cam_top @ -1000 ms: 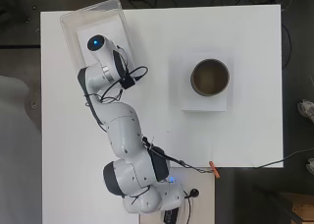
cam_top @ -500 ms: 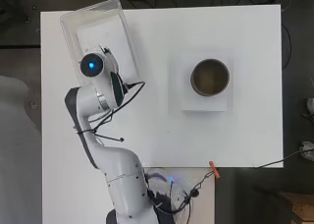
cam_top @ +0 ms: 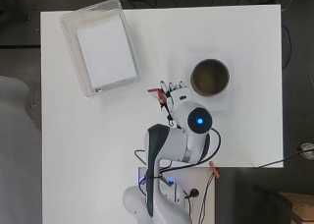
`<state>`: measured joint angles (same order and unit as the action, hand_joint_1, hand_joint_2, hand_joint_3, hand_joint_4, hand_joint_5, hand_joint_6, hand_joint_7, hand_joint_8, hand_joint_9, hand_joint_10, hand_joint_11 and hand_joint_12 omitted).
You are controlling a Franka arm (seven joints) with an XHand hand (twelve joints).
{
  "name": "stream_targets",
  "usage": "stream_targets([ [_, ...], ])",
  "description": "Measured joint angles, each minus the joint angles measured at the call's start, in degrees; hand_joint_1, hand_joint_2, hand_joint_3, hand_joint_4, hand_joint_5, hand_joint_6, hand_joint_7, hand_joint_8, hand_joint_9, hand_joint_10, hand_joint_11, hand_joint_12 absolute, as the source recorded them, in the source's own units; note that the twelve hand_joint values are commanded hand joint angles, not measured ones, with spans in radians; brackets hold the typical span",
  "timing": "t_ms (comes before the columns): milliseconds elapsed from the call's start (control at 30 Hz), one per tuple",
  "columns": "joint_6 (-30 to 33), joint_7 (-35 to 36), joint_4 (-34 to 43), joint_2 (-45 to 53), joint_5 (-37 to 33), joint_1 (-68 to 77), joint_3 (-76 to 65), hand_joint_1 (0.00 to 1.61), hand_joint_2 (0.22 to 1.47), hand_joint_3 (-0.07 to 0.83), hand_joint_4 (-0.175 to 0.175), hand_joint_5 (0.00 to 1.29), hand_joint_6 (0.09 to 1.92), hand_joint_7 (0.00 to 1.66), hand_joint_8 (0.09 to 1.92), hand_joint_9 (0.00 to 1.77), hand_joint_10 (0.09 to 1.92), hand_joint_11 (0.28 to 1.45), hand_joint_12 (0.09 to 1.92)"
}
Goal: Teleoperate dual arm-hand system to remove items from a box
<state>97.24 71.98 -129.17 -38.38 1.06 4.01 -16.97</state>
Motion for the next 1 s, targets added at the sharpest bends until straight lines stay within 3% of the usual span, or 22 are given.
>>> stream_targets([
  [233,2.65,15.42,20.63,32.15,-4.89,-4.88,-13.22,1.17,1.26,0.009,0.175,0.67,1.92,0.99,1.92,1.23,1.92,1.06,1.88],
  [300,3.24,17.74,24.33,35.53,-5.80,-5.83,-14.78,1.15,1.26,0.009,0.175,0.65,1.92,0.99,1.92,1.24,1.92,1.06,1.89],
  [633,3.69,25.04,23.75,46.19,-7.57,-11.03,-16.58,1.11,1.26,-0.001,0.175,0.65,1.92,1.01,1.92,1.27,1.92,1.06,1.92],
  [900,5.60,28.98,21.52,47.26,-7.98,-11.32,-13.48,1.10,1.27,0.004,0.175,0.60,1.92,0.99,1.92,1.28,1.92,1.08,1.92],
  [1000,5.89,28.07,21.49,46.83,-7.74,-11.13,-11.88,1.11,1.27,0.002,0.175,0.66,1.92,1.01,1.92,1.30,1.92,1.10,1.92],
])
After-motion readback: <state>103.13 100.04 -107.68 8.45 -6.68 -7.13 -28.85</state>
